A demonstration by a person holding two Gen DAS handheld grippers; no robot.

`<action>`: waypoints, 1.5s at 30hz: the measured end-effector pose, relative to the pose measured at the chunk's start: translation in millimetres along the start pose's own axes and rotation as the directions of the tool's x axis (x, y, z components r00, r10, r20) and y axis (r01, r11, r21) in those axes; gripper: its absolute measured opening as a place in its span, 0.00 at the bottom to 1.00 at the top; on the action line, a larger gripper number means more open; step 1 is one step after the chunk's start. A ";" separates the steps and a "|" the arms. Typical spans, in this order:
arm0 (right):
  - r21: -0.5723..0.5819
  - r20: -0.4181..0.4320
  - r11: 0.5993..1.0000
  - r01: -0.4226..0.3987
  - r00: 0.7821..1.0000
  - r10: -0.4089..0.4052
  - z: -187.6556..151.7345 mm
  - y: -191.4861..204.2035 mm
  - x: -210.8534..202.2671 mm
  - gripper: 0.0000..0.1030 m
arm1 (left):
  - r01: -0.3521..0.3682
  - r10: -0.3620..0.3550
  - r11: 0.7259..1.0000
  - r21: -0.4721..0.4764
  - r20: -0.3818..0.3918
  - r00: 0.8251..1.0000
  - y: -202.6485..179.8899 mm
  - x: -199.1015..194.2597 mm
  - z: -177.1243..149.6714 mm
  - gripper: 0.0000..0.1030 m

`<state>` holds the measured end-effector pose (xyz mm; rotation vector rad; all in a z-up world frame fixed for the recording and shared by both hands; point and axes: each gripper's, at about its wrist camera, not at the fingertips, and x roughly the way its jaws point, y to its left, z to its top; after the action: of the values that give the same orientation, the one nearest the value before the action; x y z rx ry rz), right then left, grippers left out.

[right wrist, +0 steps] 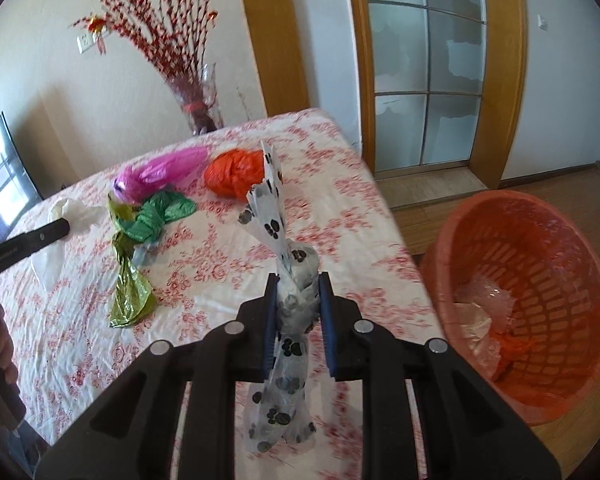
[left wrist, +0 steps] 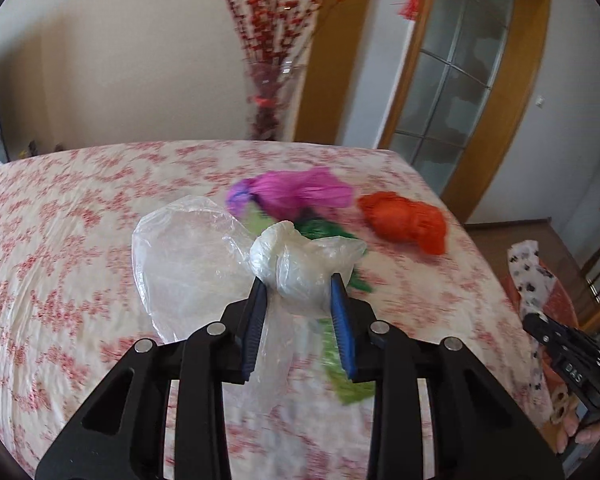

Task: Collect trash
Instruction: 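Carry both held bags over the orange wastebasket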

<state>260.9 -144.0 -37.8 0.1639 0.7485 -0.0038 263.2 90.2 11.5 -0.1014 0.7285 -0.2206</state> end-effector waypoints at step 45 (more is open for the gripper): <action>0.334 0.195 0.931 0.149 0.955 -0.223 -14.6 -204.1 -95.1 0.20 | 0.455 -0.430 0.847 0.276 -0.148 0.891 -291.0 40.8 -28.3 0.31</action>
<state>168.6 -348.5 -13.8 0.3911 0.5240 -0.3226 226.0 -202.7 13.0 0.0366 0.7365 -0.7841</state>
